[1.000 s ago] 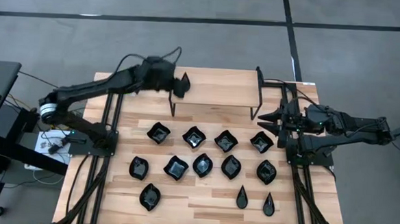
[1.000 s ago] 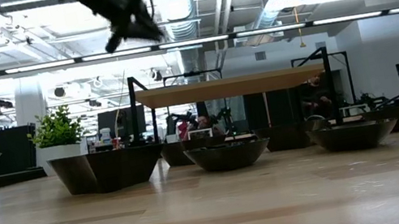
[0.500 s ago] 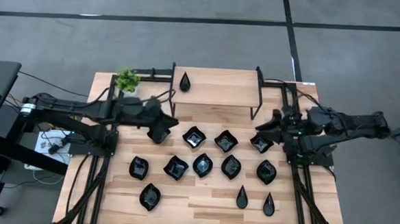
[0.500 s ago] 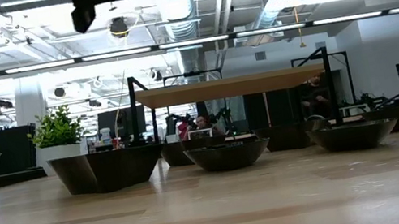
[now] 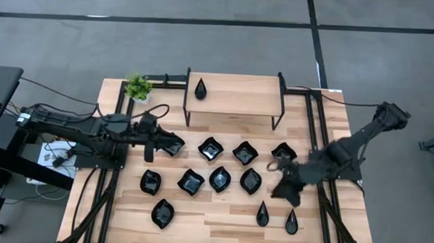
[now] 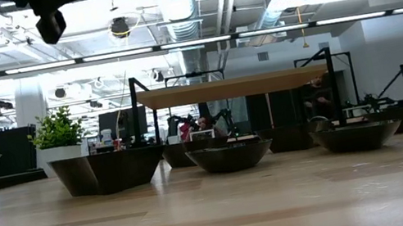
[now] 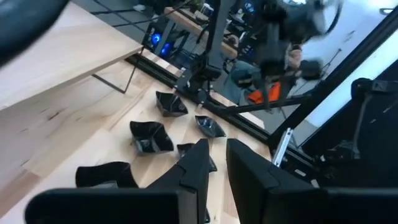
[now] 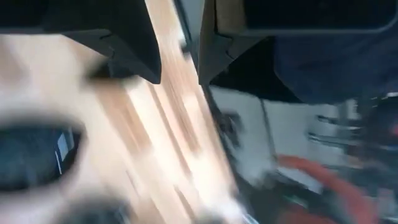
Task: Pick & Place Mini shaped plates
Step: Stack the black drop shaped plate on top of the black drop shaped plates on the shelf
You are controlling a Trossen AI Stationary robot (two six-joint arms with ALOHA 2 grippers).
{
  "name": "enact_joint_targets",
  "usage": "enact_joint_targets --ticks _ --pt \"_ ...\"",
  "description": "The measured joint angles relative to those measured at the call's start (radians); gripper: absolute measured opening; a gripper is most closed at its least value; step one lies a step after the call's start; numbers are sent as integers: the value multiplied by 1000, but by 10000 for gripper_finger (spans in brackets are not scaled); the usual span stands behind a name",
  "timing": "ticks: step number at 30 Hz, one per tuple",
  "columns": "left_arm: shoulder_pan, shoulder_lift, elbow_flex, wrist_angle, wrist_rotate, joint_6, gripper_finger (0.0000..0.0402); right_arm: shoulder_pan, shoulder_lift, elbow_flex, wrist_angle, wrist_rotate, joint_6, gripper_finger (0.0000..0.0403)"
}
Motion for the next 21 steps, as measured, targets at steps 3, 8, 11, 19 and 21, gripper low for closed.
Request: enact_joint_targets --ticks 3,8,11,19,21 --pt "0 -9 -10 4 0 0 57 44 57 1 -91 -67 186 97" --pt "0 -2 -10 4 7 0 57 87 156 1 -113 -84 338 96" --pt "0 -1 -10 2 7 0 57 90 221 1 -96 -78 363 96" --pt "0 -1 -10 0 7 12 57 68 390 1 -42 -110 373 96" --pt "0 -1 -10 0 7 12 57 58 425 1 -42 -109 378 96"
